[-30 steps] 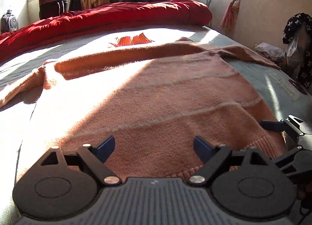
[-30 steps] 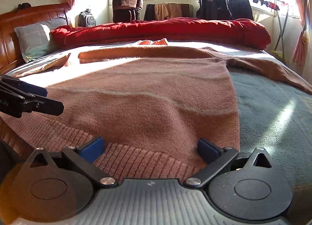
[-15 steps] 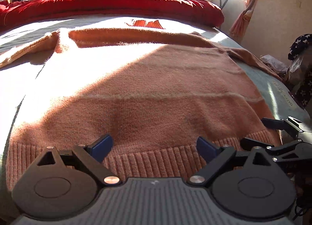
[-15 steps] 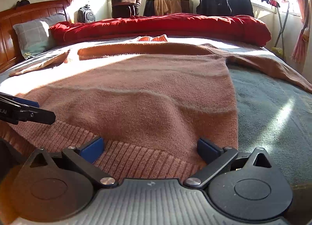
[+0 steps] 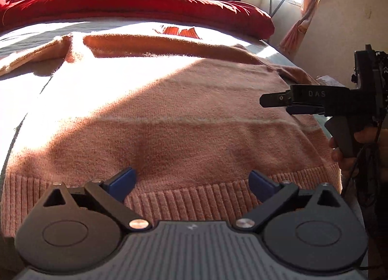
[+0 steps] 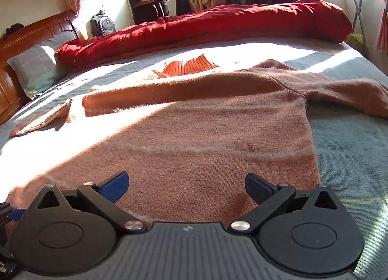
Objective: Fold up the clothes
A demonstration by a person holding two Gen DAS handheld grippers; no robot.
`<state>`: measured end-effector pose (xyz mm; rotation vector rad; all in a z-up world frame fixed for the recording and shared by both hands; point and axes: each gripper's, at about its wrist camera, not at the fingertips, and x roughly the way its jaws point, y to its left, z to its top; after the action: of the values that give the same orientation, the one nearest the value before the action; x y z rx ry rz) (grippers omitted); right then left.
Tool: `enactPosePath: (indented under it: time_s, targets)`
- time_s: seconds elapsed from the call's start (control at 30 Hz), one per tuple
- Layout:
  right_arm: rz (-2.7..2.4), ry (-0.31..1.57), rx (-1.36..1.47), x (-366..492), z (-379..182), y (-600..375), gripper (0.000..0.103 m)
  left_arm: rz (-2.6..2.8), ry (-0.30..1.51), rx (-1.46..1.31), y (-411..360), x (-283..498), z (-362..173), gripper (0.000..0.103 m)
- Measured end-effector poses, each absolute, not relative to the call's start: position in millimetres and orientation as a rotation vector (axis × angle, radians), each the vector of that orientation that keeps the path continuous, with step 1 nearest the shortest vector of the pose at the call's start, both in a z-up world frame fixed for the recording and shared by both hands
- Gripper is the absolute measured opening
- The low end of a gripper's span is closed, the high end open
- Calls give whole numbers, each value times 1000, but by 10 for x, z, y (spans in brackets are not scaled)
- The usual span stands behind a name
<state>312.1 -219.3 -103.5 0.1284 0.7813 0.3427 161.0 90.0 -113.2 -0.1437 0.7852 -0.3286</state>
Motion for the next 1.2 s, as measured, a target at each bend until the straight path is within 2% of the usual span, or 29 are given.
enactPosePath:
  time_s: [0.2,0.37,0.7,0.93,1.07,1.2]
  targets:
    - [361,731,191,2680,-1220,-2516,103,-336,785,-171,912,1664,-1142,102]
    - [341,697,114,2428,-1269,-2509,103,-309,789,-159,854,1682,-1112,102]
    - [315,671,19,2353,-1306,-2411,103,-337,670,-148,724,1977,-604,102]
    - [345,635,5,2285,-1302,-2455,103,-277,836,-184,599,2333,-1093,102]
    - [376,668,56,2343,-1176,-2585,103,-288,806,-90,524,2251,-1088,102]
    - [396,669,154,2546,-914,-2936,103,-267,806,-115,515,2295,-959,102]
